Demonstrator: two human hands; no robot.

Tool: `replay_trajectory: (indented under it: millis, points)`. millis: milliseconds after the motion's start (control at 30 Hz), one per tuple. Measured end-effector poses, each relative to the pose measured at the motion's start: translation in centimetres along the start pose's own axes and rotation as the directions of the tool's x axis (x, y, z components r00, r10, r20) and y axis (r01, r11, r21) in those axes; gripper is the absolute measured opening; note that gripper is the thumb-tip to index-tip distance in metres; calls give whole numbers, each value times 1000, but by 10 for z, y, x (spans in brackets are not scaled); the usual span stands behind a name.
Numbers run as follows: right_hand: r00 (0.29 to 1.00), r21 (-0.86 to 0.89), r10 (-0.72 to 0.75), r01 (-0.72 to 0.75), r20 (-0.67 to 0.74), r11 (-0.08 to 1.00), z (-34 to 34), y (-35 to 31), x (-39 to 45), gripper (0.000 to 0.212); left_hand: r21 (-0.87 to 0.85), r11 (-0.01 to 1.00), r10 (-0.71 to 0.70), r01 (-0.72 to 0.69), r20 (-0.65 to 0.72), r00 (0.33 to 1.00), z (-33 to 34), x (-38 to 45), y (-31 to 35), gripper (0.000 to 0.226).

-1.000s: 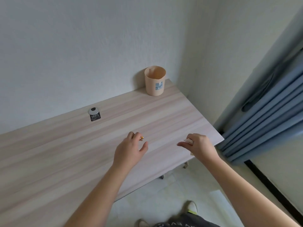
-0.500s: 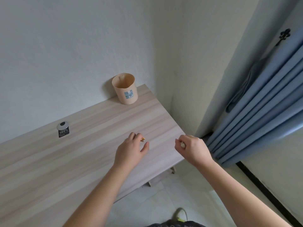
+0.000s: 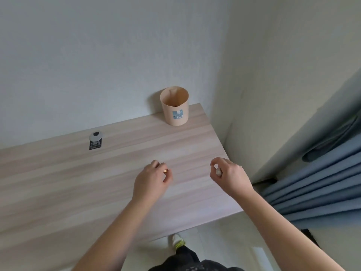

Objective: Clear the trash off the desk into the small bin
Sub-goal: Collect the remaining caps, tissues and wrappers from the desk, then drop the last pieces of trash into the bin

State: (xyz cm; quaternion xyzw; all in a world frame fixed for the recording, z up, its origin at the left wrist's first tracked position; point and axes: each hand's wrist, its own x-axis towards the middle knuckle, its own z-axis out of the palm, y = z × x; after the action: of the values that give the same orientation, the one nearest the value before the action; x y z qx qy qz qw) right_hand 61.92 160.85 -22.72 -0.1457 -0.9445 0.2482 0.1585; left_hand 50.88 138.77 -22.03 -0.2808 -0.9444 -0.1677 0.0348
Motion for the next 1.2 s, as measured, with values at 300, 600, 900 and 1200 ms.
replay_trajectory:
  millis: [300, 600, 900, 1200]
  points:
    - [999, -97, -50, 52, 22, 994, 21, -12, 80, 9, -79, 996, 34, -34, -9, 999, 3, 69, -39, 11]
    - [997, -36, -77, 76, -9, 996, 41, -1, 148, 13, -90, 993, 76, -74, 21, 997, 12, 127, -47, 12]
    - [965, -25, -255, 257, 65, 966, 58, 15, 272, 15, -42, 998, -38, 40, 41, 998, 21, 199, -23, 13]
    - [944, 2, -251, 257, 215, 966, 106, 9, 382, 24, -5, 993, -120, 121, 15, 993, 32, 229, -33, 8]
